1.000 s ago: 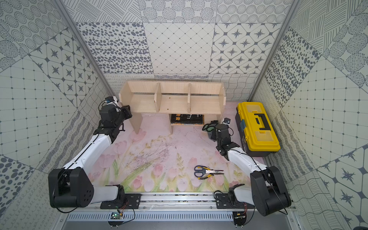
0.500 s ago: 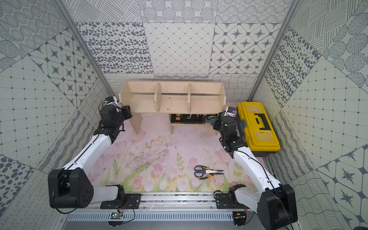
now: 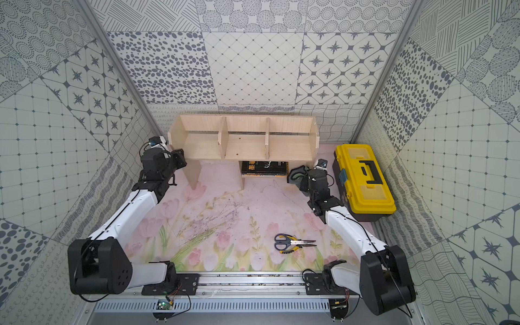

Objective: Wipe the bookshelf clean with a cloth
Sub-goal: Wipe the dust from the shelf.

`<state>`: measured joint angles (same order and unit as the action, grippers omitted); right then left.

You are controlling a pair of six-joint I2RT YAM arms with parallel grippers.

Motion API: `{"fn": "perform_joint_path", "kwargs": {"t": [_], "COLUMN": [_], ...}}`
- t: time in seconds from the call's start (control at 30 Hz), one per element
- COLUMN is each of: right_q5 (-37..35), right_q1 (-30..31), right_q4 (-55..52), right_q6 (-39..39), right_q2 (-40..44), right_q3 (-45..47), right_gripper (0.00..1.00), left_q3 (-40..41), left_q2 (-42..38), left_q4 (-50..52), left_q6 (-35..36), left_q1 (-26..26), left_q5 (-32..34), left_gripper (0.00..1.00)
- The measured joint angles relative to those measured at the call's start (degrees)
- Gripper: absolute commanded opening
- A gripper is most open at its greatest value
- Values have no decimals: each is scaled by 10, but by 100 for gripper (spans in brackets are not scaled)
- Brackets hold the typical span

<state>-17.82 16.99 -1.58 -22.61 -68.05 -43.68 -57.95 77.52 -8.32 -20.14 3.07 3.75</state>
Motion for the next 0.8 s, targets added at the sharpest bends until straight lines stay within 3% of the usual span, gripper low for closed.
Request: {"fn": "perform_joint_path", "kwargs": {"t": [0.2,0.43,0.6,0.8], "right_q5": [-40,-61,-59,-49], "right_q1": [117,262,309,313], "right_q4": [2,55,86,123], "right_q6": [43,68,75,38], "right_q2": [11,-130,-218,-274], "right_q3": [-64,-157,-216,-191], "right_gripper": [0,0,0,0], "left_q3": [0,0,0,0], "left_q2": [0,0,0,0], "left_q4": [0,0,0,0], "left_q6": [0,1,1,1], "left_q1": [0,0,0,0], "left_q5": [0,1,1,0], "left_gripper": [0,0,0,0]}}
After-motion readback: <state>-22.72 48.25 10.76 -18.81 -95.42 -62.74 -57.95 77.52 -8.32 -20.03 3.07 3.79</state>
